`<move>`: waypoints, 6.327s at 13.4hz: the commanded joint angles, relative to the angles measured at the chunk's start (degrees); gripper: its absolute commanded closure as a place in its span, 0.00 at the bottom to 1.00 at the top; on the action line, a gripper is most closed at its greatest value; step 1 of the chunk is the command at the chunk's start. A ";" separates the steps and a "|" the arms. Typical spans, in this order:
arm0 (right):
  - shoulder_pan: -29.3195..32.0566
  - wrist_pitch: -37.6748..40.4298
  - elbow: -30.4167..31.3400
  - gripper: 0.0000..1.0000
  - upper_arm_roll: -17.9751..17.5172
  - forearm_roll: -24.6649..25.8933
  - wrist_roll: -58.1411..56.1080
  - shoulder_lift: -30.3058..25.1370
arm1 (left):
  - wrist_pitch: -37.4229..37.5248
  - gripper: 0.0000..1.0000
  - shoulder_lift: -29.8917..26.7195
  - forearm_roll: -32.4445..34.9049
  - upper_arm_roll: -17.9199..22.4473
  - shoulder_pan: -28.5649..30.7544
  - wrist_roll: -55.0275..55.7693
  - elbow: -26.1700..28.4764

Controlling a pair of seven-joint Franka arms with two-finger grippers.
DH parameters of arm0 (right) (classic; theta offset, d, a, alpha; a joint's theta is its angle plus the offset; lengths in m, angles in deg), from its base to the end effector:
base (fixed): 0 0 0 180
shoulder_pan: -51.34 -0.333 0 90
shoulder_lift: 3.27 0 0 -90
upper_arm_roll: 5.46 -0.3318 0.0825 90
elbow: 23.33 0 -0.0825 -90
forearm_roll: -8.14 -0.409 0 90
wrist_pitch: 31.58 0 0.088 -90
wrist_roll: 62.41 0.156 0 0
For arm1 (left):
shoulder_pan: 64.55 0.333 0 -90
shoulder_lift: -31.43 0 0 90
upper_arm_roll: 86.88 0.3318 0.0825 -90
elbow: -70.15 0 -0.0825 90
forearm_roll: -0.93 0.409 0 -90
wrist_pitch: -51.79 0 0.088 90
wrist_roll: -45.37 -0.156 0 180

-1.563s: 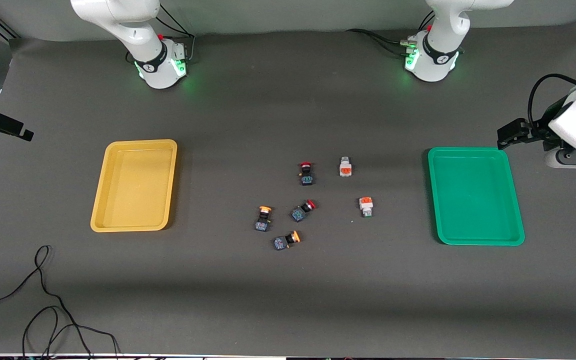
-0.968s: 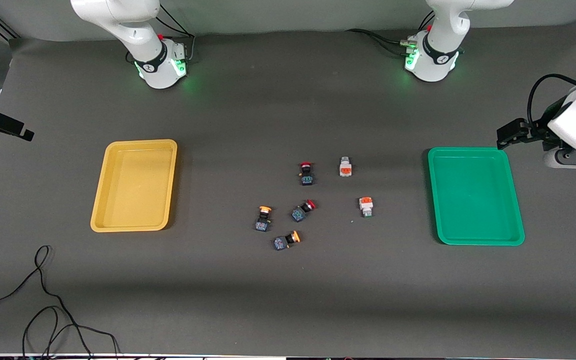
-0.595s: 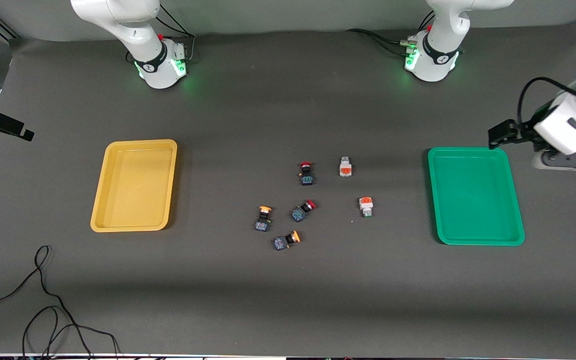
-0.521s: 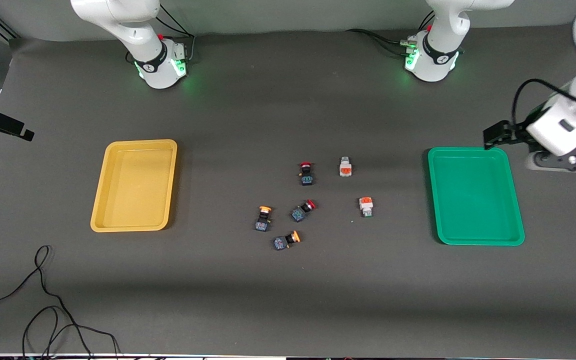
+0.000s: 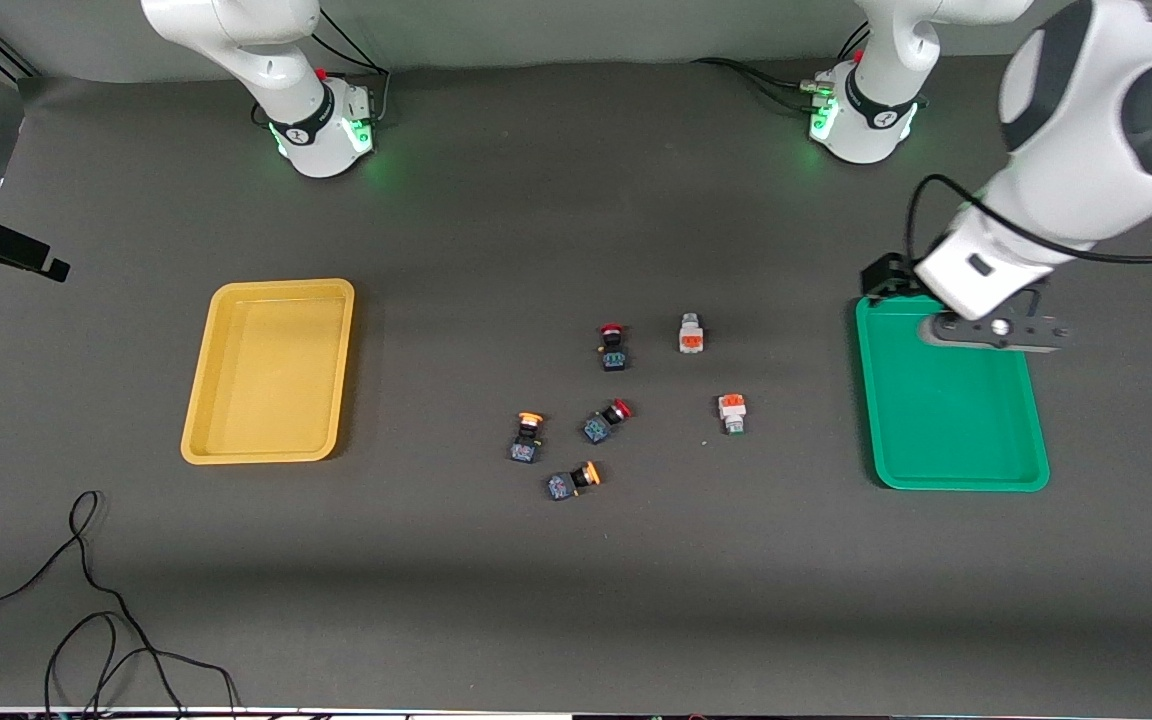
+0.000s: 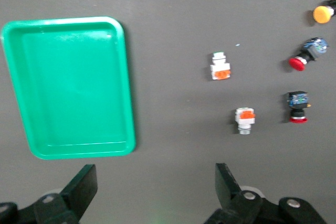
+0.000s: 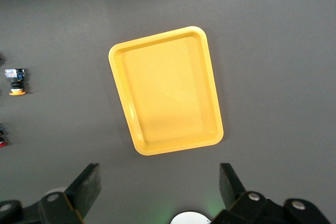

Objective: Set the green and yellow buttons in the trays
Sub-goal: 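Lower the left gripper and grasp a white orange-based switch, then place the white switch in the green tray while the right gripper reaches a black switch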

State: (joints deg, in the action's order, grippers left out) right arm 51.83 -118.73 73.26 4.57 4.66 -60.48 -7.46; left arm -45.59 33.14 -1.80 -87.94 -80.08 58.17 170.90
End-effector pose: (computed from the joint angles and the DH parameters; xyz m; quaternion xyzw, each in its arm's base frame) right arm 0.5359 -0.0925 0.5716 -0.9924 0.1076 0.0435 0.0401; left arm 0.5572 -0.1730 0.4915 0.9983 -0.0289 -0.0489 0.0117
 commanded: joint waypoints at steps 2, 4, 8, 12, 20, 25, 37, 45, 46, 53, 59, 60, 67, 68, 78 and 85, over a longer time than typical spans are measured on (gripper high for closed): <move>-0.23 1.19 -0.88 0.00 -0.18 1.10 -0.70 0.15 | -1.22 0.00 -1.01 -0.78 0.71 -8.62 10.20 1.03; -0.23 1.28 -0.79 0.00 0.08 1.10 -0.79 0.06 | -1.66 0.00 -0.92 -0.70 0.71 -12.31 14.16 1.12; -0.58 1.28 -0.88 0.00 -0.18 1.10 -0.35 0.15 | -3.15 0.00 -0.83 -0.70 0.71 -16.63 18.21 2.95; -0.58 1.28 -0.79 0.00 -0.18 1.10 -0.35 0.24 | -14.20 0.00 0.04 -0.43 0.71 -19.97 20.68 11.02; -0.58 1.28 -0.61 0.00 -0.18 1.02 -0.35 0.24 | -37.75 0.00 16.12 0.10 0.80 -22.79 22.88 19.64; -0.67 1.28 -0.52 0.00 -0.18 1.10 -0.61 0.24 | -47.18 0.00 23.06 0.10 0.88 -22.53 22.88 21.60; -0.67 1.28 -0.52 0.00 -0.18 1.10 -0.61 0.24 | -46.75 0.69 25.10 -0.08 0.97 -22.35 27.00 21.16; -1.63 1.02 -0.87 0.00 -0.27 0.93 0.09 0.76 | -14.20 0.71 18.77 -0.69 1.32 -17.96 29.29 -4.37; -2.33 0.58 -1.66 0.00 -0.27 0.41 0.09 1.64 | -8.49 0.71 18.77 -0.78 1.41 -16.83 29.29 -9.38; -9.80 0.40 -16.32 0.00 -0.27 -5.56 11.67 14.63 | 6.32 0.74 15.25 -0.96 1.15 -4.80 19.30 -18.57; -19.54 -9.24 -22.50 0.00 -0.27 -7.95 23.64 27.46 | 8.19 0.74 14.55 2.45 1.41 13.57 -4.15 -16.30; -21.22 -11.00 -22.50 0.00 -0.27 -7.95 24.08 29.40 | 5.74 0.74 14.64 3.08 1.41 15.34 -7.67 -14.28; -30.01 -25.41 -22.50 0.00 -0.44 -8.04 24.78 43.81 | -25.62 0.73 16.21 3.26 1.41 16.68 -13.33 12.69; -30.81 -28.39 -22.58 0.00 -0.44 -8.21 26.96 45.75 | -28.88 0.73 17.52 3.26 1.41 16.67 -13.33 14.63; -38.72 -39.94 -22.67 0.00 -0.53 -10.41 31.91 56.66 | -37.98 0.00 23.96 3.26 1.41 16.67 -13.60 16.42; -41.10 -40.64 -22.23 0.53 -0.44 -6.56 31.91 58.60 | -8.20 0.00 18.86 3.26 1.41 17.72 -14.47 -3.69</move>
State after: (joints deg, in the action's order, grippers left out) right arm 11.38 -158.97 52.35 3.42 -4.06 -29.82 50.53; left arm -60.74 53.06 0.83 -86.76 -62.86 45.08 172.98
